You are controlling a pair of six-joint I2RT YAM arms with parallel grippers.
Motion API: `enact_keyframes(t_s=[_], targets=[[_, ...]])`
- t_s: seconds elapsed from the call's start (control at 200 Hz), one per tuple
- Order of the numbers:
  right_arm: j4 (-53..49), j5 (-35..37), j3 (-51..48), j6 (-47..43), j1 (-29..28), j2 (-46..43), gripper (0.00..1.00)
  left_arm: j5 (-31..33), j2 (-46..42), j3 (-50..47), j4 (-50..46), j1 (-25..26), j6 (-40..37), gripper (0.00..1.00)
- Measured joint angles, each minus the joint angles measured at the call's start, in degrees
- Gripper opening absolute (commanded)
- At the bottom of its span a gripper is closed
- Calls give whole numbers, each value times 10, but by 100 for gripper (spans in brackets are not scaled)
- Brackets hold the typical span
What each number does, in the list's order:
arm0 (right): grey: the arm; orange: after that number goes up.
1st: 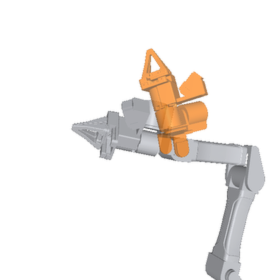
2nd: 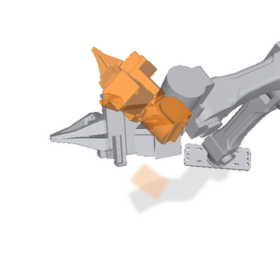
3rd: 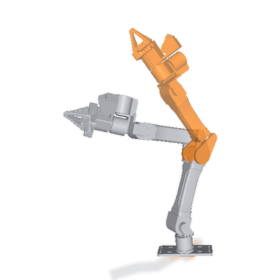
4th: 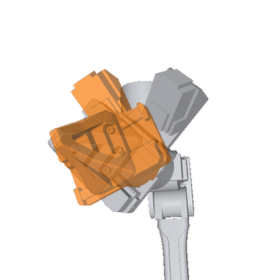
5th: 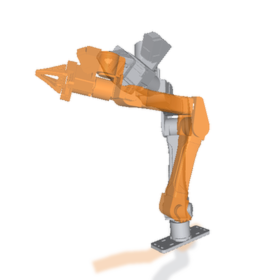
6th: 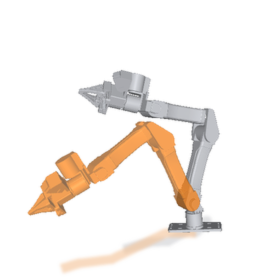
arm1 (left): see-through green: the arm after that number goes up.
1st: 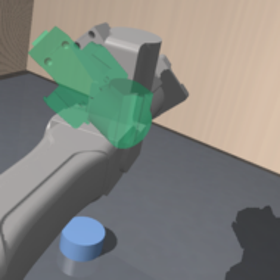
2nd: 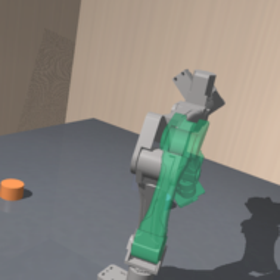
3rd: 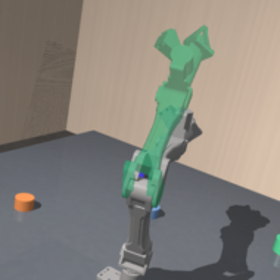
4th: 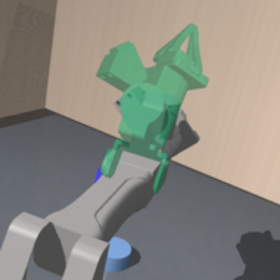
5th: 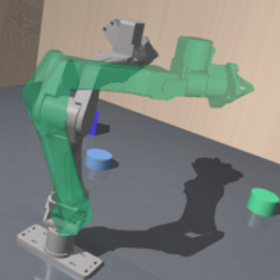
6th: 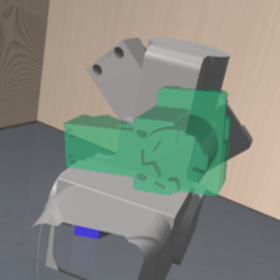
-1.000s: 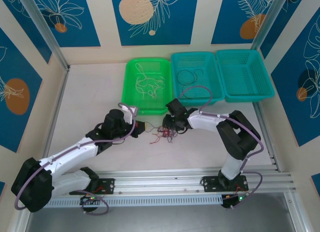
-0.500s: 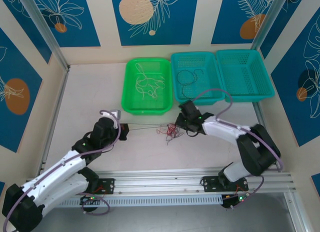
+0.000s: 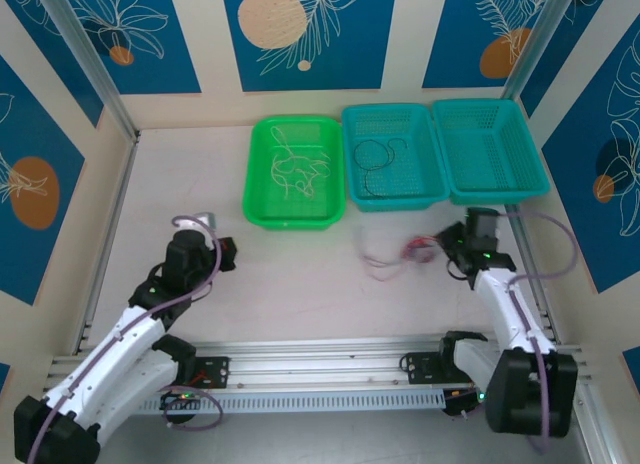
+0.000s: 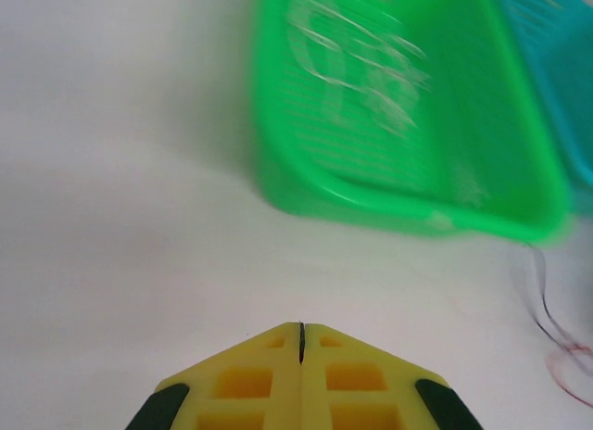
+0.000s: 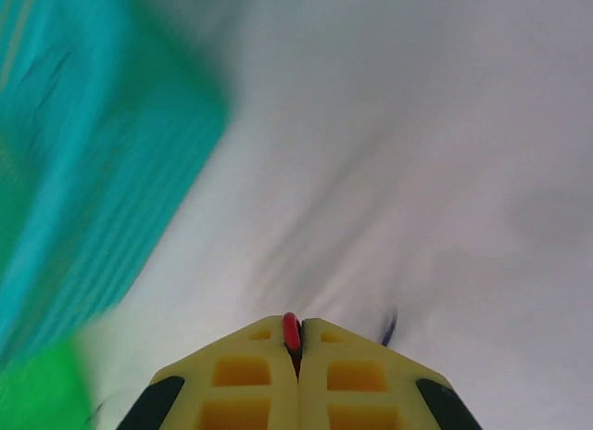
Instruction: Untangle the cables
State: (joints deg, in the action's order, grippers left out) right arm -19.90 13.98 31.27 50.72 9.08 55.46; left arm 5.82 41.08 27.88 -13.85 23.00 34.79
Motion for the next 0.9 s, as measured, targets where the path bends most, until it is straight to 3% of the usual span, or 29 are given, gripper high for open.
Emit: enact_keyframes(t_s=[0.12, 0.245, 0.355, 0.46, 0.615, 0.9], targets=[[-27, 14, -11, -20, 36, -26, 0, -1, 7, -2, 1, -15, -4, 0], [-16, -31, -13, -45, -1, -6, 0, -97, 47, -27, 101, -15, -7, 0], [-8, -76, -13, -65, -75, 33, 0, -196, 106, -42, 202, 2, -4, 23], [-5, -124, -11, -102, -134, 40, 0, -258, 145, -31, 250, 64, -37, 36], [1, -179, 25, -155, -179, 40, 0, -296, 208, 33, 256, 152, -89, 45], [30, -263, 73, -211, -234, 40, 0, -352, 388, 100, 283, 185, -109, 66]])
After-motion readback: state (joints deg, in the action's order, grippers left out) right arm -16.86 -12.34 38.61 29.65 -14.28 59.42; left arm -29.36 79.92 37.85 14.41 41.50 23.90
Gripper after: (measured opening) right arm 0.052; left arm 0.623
